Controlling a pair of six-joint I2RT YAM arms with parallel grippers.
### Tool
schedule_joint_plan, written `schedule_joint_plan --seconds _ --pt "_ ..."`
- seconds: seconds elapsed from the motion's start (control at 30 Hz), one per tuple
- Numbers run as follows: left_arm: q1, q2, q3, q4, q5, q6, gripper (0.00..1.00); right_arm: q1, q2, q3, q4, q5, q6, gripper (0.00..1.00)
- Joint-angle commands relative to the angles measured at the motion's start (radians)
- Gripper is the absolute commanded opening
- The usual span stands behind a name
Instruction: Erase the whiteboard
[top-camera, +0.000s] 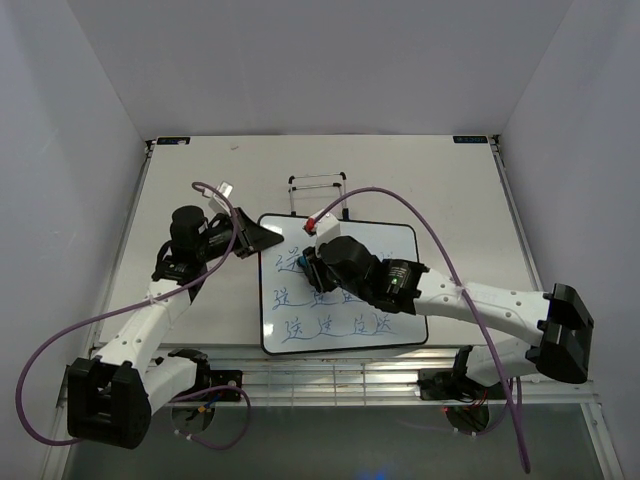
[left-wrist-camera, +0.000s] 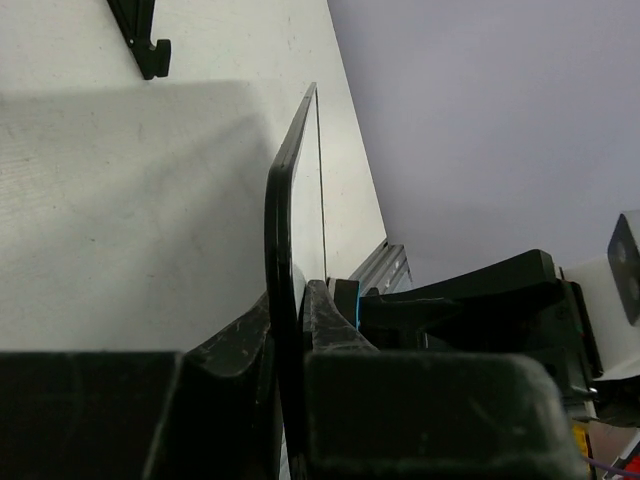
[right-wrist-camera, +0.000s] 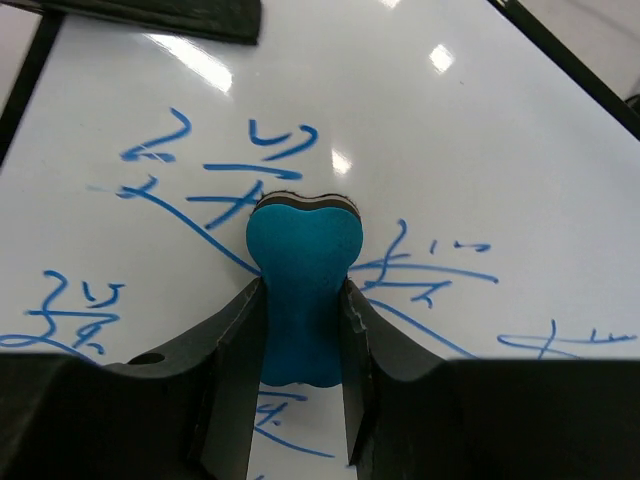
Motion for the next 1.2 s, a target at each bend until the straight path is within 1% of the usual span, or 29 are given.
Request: schedule_joint_plan --seconds 0.0,0.13,0.33,0.4,0.47,0.57,0.6,0.63,0.73,0.83,0.9,0.97,1.0,1.1,1.13,1.17 --pt "-0.01 -0.004 -0.022 0.059 0.021 0.125 0.0 0.01 0.042 0.073 0.057 -0.06 -0.015 0.34" --pt "-0.01 0.004 -0.044 0.088 0.046 0.169 0.0 0.037 0.119 0.148 0.005 -0.105 -0.01 0.33" --pt "-0.01 -0.018 -0.036 0.085 0.08 0.212 0.0 0.088 0.22 0.254 -0.075 -0.102 -0.004 0.32" --pt "-0.01 -0.033 -0.03 0.079 0.086 0.237 0.0 0.1 0.263 0.312 -0.139 -0.076 -0.006 0.32" --pt "-0.01 -0.054 -0.016 0.073 0.106 0.273 0.0 0.107 0.284 0.337 -0.216 -0.004 -0.004 0.31" --pt "-0.011 -0.08 -0.001 0.01 0.086 0.316 0.0 0.103 0.271 0.303 -0.268 0.103 0.017 0.31" --pt "-0.014 -0.085 -0.005 0.007 0.083 0.323 0.0 0.1 0.255 0.253 -0.277 0.125 0.022 0.31" --pt "-0.016 -0.09 -0.011 0.01 0.081 0.32 0.0 0.084 0.239 0.223 -0.279 0.151 0.035 0.31" --pt "-0.016 -0.099 -0.033 0.025 0.067 0.297 0.0 0.041 0.174 0.133 -0.277 0.157 0.051 0.32" --pt "-0.017 -0.105 -0.042 0.042 0.057 0.275 0.0 0.004 0.146 0.116 -0.297 0.166 0.051 0.32" --pt "-0.017 -0.116 -0.054 0.051 0.028 0.263 0.0 -0.004 0.159 0.137 -0.31 0.17 0.033 0.31" --pt "-0.016 -0.127 -0.063 0.055 -0.006 0.243 0.0 -0.001 0.195 0.195 -0.322 0.159 0.02 0.31" --pt "-0.016 -0.134 -0.068 0.056 -0.044 0.235 0.0 0.002 0.209 0.22 -0.323 0.147 0.01 0.31" --pt "-0.017 -0.153 -0.071 0.035 -0.107 0.232 0.0 0.062 0.264 0.324 -0.273 0.067 -0.015 0.3" --pt "-0.017 -0.153 -0.067 0.027 -0.117 0.232 0.0 0.079 0.281 0.324 -0.258 0.05 -0.018 0.3" --pt "-0.016 -0.153 -0.064 0.016 -0.124 0.241 0.0 0.102 0.315 0.373 -0.242 0.042 -0.021 0.3"
